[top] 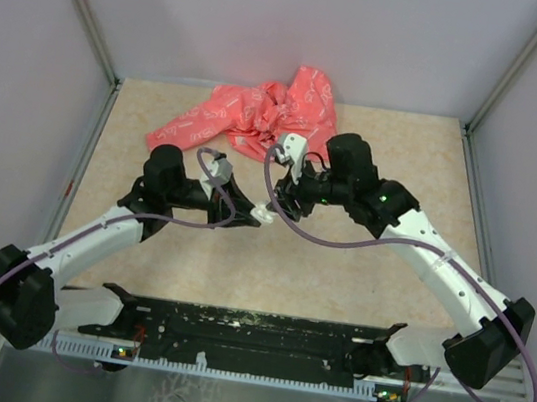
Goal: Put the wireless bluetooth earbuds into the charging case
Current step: Open the charging case.
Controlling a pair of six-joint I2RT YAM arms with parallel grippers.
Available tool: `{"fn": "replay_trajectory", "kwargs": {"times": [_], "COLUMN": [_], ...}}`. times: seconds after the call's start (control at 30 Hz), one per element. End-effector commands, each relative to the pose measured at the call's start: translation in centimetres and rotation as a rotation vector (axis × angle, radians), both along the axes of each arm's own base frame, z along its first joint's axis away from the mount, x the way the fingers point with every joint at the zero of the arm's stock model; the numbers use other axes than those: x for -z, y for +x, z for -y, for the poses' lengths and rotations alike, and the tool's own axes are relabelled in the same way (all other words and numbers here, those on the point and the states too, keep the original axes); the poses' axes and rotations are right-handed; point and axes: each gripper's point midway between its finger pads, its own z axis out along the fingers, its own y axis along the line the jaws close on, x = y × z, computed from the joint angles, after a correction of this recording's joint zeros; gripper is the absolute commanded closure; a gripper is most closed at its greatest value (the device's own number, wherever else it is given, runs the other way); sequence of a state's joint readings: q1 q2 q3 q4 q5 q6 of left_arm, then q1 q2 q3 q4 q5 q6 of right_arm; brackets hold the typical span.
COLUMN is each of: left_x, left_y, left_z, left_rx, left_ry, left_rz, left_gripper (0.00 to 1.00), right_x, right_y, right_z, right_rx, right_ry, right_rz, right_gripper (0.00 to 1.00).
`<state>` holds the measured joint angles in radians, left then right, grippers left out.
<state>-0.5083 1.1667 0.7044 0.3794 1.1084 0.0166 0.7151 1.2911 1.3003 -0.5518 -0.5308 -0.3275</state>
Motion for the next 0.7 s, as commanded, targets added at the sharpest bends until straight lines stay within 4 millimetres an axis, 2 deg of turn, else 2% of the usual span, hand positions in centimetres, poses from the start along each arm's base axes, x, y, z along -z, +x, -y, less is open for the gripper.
{"fn": "replay_trajectory", "kwargs": {"times": [0.0, 0.17, 0.3, 0.47, 0.67], "left_x": [-0.8, 0.2, 1.6, 1.9, 1.6], "left_y": [0.6, 3.7, 6.8, 8.4, 8.6], "left_z": [0.0, -0.2, -1.0, -2.0, -2.3], "left_rx": [-0.042, -0.215, -0.401, -0.509, -0.532], "left_ry": [-0.01, 0.026, 0.063, 0.073, 0.076], "left_rz": [0.044, -0.008, -0.068, -0.1, -0.093], "left_gripper": [1.0, 1.0, 1.0, 1.0, 0.99], "right_x": [-2.6, -3.6, -3.4, -0.5, 4.3], "right_y": [0.7, 1.7, 4.7, 9.9, 14.8], "right_z": [-0.2, 0.2, 2.1, 6.2, 11.2], "right_rx": [0.037, 0.102, 0.257, 0.518, 0.745], "right_ry": [0.08, 0.111, 0.13, 0.086, 0.007], "right_rz": [0.034, 0.002, -0.032, -0.071, -0.123], "right_gripper": [0.55, 0.53, 0.5, 0.49, 0.49]}}
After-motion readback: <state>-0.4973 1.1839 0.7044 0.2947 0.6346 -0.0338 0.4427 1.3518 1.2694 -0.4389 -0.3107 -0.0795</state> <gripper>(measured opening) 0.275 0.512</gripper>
